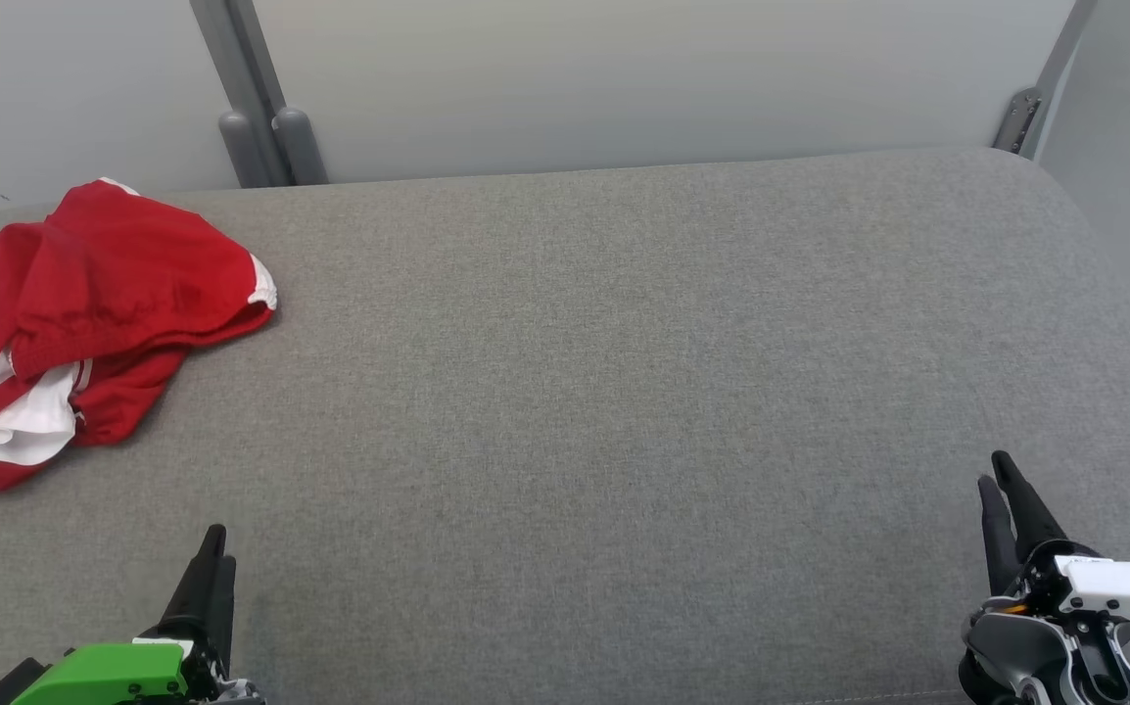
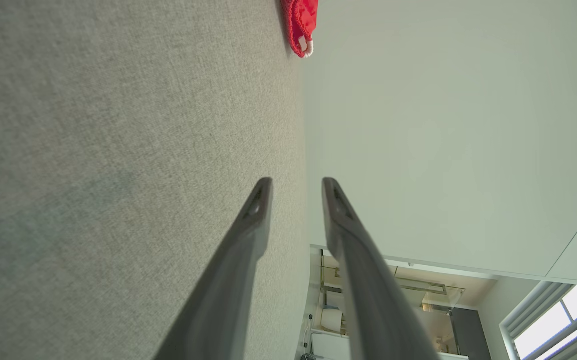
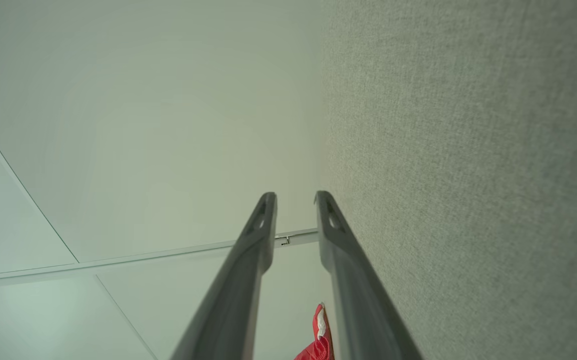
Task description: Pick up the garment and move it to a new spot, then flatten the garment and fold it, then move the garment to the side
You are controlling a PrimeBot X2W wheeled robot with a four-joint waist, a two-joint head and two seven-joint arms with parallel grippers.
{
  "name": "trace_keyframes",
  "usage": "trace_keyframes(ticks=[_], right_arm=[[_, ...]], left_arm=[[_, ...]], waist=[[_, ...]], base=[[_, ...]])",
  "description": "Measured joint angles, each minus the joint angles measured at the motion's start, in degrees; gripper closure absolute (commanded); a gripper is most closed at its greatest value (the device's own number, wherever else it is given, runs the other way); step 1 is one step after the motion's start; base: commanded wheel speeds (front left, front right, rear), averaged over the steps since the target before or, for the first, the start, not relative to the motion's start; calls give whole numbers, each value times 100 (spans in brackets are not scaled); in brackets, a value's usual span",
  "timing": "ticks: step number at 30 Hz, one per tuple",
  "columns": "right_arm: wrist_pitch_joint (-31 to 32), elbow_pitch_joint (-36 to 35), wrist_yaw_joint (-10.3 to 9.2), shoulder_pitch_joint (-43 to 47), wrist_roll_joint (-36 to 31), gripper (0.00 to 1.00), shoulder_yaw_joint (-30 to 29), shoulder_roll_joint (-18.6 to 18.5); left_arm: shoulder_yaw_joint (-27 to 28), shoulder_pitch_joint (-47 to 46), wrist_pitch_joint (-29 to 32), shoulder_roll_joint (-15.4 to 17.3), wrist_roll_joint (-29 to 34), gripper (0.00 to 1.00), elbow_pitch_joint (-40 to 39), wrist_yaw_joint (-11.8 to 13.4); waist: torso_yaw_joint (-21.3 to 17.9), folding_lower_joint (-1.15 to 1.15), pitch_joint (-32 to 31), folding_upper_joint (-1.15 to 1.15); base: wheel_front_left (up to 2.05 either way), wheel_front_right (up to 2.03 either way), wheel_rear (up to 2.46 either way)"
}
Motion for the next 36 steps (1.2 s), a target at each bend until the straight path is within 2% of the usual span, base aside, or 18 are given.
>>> trace_keyframes(ticks=[12,19,26,36], right_arm=[[-197,-110,-1,88,-192,0,98,-1],[-347,-199,-7,89,-742,0,261,-364],[-461,-371,-205,85,-1447,0,501,-669],[-650,-538,-396,73,-2493,0,909,-779]], left_arm=[[-186,86,-130,-30,159,0,-77,0],[-363,83,-321,15,545,0,-141,0],[-517,80,-467,164,1093,0,-191,14],[-781,42,-639,313,2034,0,-256,157]], waist=[[-4,0,7,0],[-6,0,19,0],[-14,0,34,0],[-15,0,47,0]], base=[[0,0,0],[0,0,0],[0,0,0],[0,0,0]])
